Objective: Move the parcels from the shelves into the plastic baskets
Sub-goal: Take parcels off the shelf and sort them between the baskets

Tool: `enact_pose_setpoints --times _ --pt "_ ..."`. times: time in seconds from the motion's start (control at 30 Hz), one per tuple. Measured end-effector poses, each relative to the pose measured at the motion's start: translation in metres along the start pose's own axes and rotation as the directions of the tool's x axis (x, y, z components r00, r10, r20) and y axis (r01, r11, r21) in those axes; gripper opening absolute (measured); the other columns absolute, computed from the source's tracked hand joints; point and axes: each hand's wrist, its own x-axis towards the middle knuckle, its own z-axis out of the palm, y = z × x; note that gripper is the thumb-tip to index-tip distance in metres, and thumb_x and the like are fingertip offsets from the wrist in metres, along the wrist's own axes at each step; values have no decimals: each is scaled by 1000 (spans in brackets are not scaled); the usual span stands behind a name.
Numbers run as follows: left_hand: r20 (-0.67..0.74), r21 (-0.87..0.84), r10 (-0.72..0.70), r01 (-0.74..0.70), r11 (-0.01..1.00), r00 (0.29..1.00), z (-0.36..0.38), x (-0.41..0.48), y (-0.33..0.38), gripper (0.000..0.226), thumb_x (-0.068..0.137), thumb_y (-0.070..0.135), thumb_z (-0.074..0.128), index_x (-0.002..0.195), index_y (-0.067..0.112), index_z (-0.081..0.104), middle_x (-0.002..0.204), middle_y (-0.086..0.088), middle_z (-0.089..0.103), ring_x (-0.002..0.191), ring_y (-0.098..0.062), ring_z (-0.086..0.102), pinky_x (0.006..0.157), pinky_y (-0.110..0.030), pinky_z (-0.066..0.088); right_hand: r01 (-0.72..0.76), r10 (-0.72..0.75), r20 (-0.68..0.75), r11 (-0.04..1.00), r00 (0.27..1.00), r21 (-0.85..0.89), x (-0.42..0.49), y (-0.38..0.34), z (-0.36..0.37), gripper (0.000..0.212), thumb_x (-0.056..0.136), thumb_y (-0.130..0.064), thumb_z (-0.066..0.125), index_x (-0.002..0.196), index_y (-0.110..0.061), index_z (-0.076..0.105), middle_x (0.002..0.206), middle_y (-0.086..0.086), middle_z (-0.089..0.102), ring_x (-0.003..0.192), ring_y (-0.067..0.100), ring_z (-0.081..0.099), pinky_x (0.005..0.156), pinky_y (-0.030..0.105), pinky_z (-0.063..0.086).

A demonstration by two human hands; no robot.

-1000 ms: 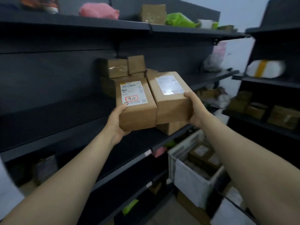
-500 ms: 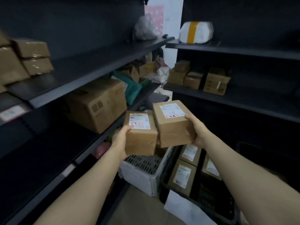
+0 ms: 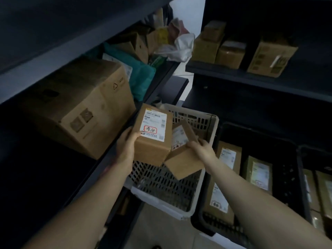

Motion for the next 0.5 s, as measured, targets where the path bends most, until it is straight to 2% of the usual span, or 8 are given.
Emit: enact_pose_setpoints --times 0.03,0.1,0.2,0.27,0.37,0.43,0.5 --pt "17 11 -14 14 1000 1000 1 14 -4 30 84 34 62 113 27 64 106 -5 68 95 -25 64 87 -46 52 -14 14 19 1000 1000 -20 11 6 12 81 76 -59 65 143 -24 38 126 3 50 121 30 49 100 44 44" --pt "47 8 -66 66 998 997 6 40 -14 23 86 34 61 108 31 63 105 -5 67 96 -26 63 87 -48 52 -73 74 31 997 997 -23 36 25 36 80 73 -61 65 140 -22 42 133 5 48 124 31 47 100 43 43" --pt "131 -5 -152 154 988 980 22 74 -29 17 90 34 57 106 33 62 100 -3 65 90 -23 62 76 -41 53 -245 245 7 968 969 49 68 66 71 78 74 -57 66 137 -15 47 134 10 50 117 32 51 95 44 45" --pt "176 -6 -201 205 979 964 34 96 -42 18 90 35 57 107 32 62 101 -5 65 91 -24 63 72 -37 53 -326 330 -3 932 944 156 82 90 90 75 75 -52 70 134 -10 49 129 14 53 114 35 53 100 49 45" --pt "217 8 -236 240 971 947 50 122 -65 11 88 36 58 98 33 63 103 -5 66 94 -24 63 70 -35 54 -423 428 45 862 903 281 101 120 115 51 82 -40 69 122 -14 50 112 12 55 107 35 55 99 50 46" --pt "226 11 -243 247 969 943 57 137 -82 7 89 35 57 92 32 63 100 -4 66 93 -23 63 73 -36 54 -433 430 88 833 898 344 111 145 137 60 74 -43 73 126 -23 52 117 10 58 104 35 59 97 52 48" --pt "232 -2 -264 272 962 936 61 149 -98 8 89 37 57 89 30 63 97 -3 67 91 -21 63 80 -40 53 -407 394 118 821 911 401 122 177 158 81 56 -51 78 130 -35 50 127 8 57 107 34 60 95 52 50"
